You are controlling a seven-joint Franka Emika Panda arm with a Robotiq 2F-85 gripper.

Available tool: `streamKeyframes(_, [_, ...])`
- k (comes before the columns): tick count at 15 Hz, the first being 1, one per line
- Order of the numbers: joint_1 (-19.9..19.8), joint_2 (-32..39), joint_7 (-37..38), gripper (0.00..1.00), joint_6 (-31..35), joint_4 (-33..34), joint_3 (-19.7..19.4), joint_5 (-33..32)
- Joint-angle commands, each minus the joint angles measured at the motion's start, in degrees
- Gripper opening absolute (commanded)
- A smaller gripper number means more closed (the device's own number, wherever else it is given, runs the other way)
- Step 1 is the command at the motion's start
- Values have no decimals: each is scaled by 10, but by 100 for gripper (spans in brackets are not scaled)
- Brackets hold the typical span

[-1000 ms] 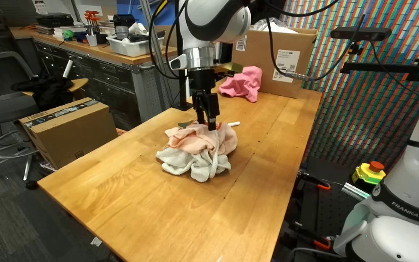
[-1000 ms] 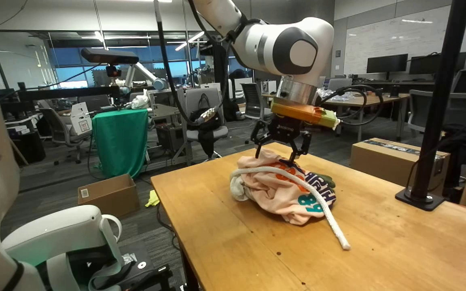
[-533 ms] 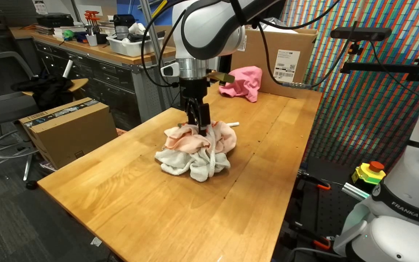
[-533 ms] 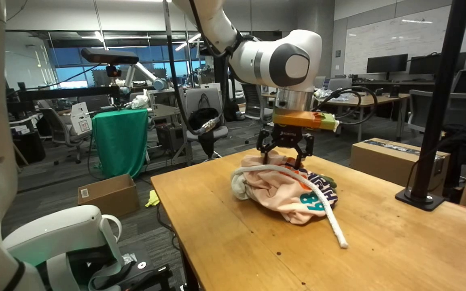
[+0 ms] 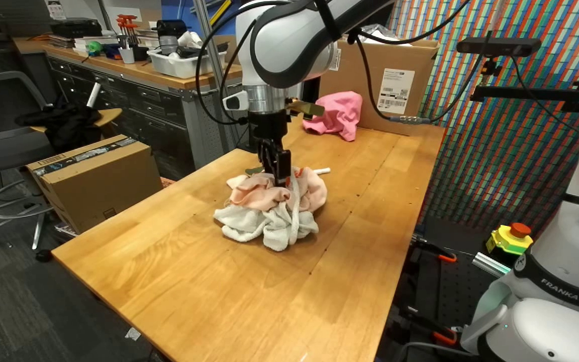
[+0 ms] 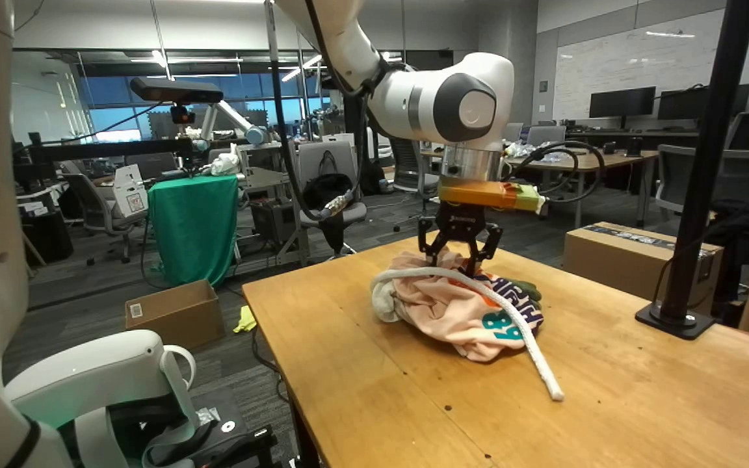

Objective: Separate the objects on the table.

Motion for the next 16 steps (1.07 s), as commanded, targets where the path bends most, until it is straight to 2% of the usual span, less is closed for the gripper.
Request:
streamKeyframes(1, [-7, 17, 3, 34, -38, 30, 4, -5])
streamKeyframes(4, [-11, 22, 4, 12, -55, 42, 2, -7])
streamKeyframes(6, [-14, 14, 4, 5, -46, 43, -1, -11])
streamKeyframes(8, [-20, -4, 5, 3, -25, 41, -4, -6])
streamKeyframes(9, [-25, -17, 7, 7, -11, 38, -7, -1])
streamKeyframes(16, [-51, -121, 33, 6, 104, 15, -29, 18])
